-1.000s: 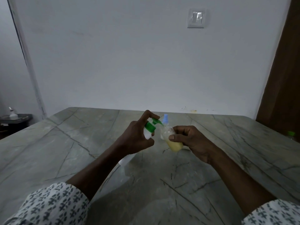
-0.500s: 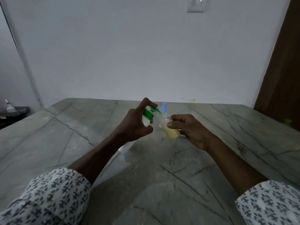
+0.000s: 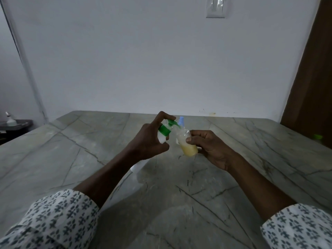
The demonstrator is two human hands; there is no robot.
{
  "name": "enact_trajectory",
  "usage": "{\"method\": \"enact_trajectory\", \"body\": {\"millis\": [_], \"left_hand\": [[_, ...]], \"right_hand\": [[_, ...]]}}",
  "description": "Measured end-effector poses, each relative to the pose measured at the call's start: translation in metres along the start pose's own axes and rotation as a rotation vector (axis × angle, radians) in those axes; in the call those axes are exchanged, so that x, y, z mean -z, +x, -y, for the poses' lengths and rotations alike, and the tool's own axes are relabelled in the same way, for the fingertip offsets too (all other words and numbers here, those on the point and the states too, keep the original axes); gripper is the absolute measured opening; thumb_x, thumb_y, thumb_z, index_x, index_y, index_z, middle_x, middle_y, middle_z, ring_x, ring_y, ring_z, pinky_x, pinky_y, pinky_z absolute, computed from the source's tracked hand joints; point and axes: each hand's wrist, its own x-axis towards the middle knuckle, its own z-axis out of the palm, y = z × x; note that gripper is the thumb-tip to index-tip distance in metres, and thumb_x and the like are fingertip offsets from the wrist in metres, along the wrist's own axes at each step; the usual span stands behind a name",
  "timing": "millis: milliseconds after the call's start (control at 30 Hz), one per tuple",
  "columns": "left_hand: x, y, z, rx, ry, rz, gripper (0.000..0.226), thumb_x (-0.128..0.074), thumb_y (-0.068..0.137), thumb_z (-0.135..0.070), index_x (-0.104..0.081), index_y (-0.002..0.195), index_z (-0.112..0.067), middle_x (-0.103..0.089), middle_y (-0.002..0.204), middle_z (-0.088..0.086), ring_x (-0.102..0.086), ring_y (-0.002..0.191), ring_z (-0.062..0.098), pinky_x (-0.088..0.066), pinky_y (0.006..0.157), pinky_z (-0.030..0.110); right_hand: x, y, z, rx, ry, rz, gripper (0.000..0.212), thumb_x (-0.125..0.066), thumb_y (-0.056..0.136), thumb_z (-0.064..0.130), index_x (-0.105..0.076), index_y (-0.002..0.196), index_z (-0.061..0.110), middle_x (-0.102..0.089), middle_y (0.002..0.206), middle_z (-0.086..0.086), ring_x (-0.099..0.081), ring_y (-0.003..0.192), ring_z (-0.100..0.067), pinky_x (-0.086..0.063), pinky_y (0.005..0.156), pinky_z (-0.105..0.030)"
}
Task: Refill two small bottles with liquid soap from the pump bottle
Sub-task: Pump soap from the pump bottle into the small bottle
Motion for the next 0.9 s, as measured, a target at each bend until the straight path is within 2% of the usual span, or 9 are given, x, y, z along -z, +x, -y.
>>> {"method": "enact_trajectory", "body": {"millis": [133,300,533,633,733,900], "left_hand": [[-0.0005,-0.0002,0.0001,0.002,0.000,-0.004,0.062,-0.075,0.069,-0.003,-0.045,0.121,-0.021,-0.068,0.087,-0.001,-0.061,0.076,0.005,-0.050,0.064,0.011],[0.0010,0.0000,0.0013,0.006,-0.007,0.038,0.070,-0.074,0.069,-0.005,-0.040,0.127,-0.027,-0.068,0.088,-0.002,-0.062,0.075,0.010,-0.052,0.068,0.019],[0.0023,-0.0001,0.0020,-0.012,-0.006,0.028,0.076,-0.072,0.068,-0.004,-0.038,0.132,-0.028,-0.068,0.085,-0.003,-0.063,0.073,0.011,-0.050,0.065,0.014],[0.0008,-0.0008,0.0008,-0.006,-0.004,0.008,0.068,-0.074,0.070,-0.004,-0.042,0.126,-0.024,-0.067,0.087,-0.001,-0.062,0.076,0.009,-0.052,0.066,0.016],[-0.0004,-0.0006,0.0013,-0.008,0.001,-0.001,0.061,-0.074,0.070,-0.004,-0.044,0.121,-0.021,-0.067,0.088,-0.001,-0.062,0.076,0.009,-0.052,0.067,0.019],[-0.0001,0.0000,0.0024,-0.003,-0.006,0.018,0.067,-0.073,0.070,-0.004,-0.042,0.125,-0.025,-0.067,0.088,-0.001,-0.062,0.076,0.010,-0.053,0.066,0.020]], "right_hand": [[-0.0021,-0.0011,-0.0011,-0.016,-0.030,0.011,0.021,-0.060,0.092,0.010,-0.072,0.109,0.011,-0.072,0.109,-0.011,-0.066,0.093,-0.018,-0.055,0.079,-0.027],[-0.0019,-0.0004,-0.0014,-0.016,-0.025,0.009,0.021,-0.059,0.092,0.011,-0.072,0.109,0.012,-0.071,0.115,-0.014,-0.066,0.098,-0.019,-0.054,0.084,-0.031],[-0.0010,-0.0002,-0.0022,-0.003,-0.013,0.004,0.021,-0.060,0.092,0.011,-0.073,0.108,0.015,-0.072,0.114,-0.011,-0.066,0.099,-0.019,-0.054,0.085,-0.031],[-0.0022,-0.0009,-0.0018,-0.001,-0.022,0.001,0.020,-0.060,0.092,0.011,-0.073,0.107,0.016,-0.073,0.111,-0.009,-0.067,0.096,-0.017,-0.054,0.082,-0.030],[-0.0041,-0.0008,-0.0026,-0.005,-0.045,-0.002,0.019,-0.061,0.092,0.011,-0.073,0.103,0.020,-0.074,0.108,-0.005,-0.067,0.097,-0.017,-0.053,0.087,-0.035],[-0.0044,-0.0010,-0.0023,-0.007,-0.046,-0.008,0.019,-0.061,0.092,0.012,-0.073,0.103,0.021,-0.074,0.108,-0.004,-0.067,0.098,-0.017,-0.053,0.087,-0.034]]}}
